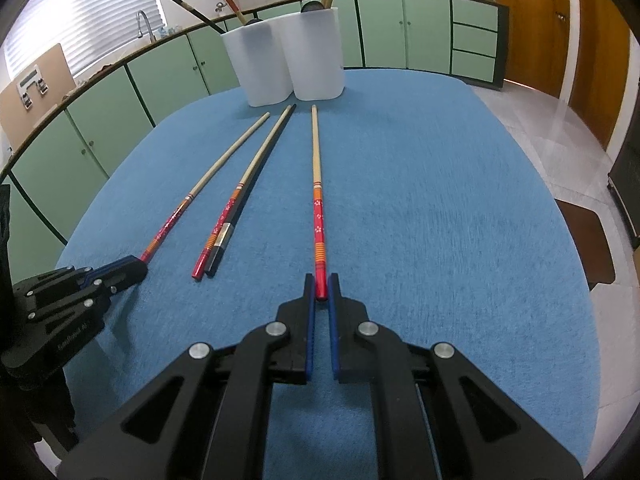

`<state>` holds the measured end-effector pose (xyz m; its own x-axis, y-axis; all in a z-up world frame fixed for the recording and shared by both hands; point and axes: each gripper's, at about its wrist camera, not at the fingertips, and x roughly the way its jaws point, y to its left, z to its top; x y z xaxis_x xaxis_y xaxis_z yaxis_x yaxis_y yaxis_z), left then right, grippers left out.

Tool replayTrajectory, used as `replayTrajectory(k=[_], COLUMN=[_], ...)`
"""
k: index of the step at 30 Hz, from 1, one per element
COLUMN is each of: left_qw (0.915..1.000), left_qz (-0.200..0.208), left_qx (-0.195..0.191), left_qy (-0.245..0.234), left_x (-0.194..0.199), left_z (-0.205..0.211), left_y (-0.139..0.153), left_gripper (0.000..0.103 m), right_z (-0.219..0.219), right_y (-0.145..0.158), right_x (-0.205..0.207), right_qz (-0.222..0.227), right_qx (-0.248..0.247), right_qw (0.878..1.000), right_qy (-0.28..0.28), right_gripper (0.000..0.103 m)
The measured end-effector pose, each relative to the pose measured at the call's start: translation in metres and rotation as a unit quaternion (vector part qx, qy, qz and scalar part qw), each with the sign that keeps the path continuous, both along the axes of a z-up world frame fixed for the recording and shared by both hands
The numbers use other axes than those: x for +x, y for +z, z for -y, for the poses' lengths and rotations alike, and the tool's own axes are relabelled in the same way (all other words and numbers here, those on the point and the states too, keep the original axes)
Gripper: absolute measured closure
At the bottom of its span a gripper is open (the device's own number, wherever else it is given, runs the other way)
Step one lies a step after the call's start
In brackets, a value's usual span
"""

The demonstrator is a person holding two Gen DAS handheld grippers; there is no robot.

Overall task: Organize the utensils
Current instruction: 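Lift both red chopsticks and drop them into the white holder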

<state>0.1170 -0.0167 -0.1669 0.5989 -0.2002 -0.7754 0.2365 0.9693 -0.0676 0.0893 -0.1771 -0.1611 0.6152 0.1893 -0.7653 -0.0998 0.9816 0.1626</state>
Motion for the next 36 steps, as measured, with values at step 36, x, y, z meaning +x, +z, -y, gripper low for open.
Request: replayTrajectory(k=[36], left_qw=[0.9731], left_qz=[0.217], left_qx=[-0.056], left_qy=[-0.052], left_x=[0.058], left_z=[0.019], left_y=[0.218], left_gripper=[0.097], right_z=[0.02], right_y=[0.242], right_x=[0.08], right_qz=[0.165], right_qx=[0.0], right_qw=[0.983], right_qy=[0.085], right_gripper=[0.098])
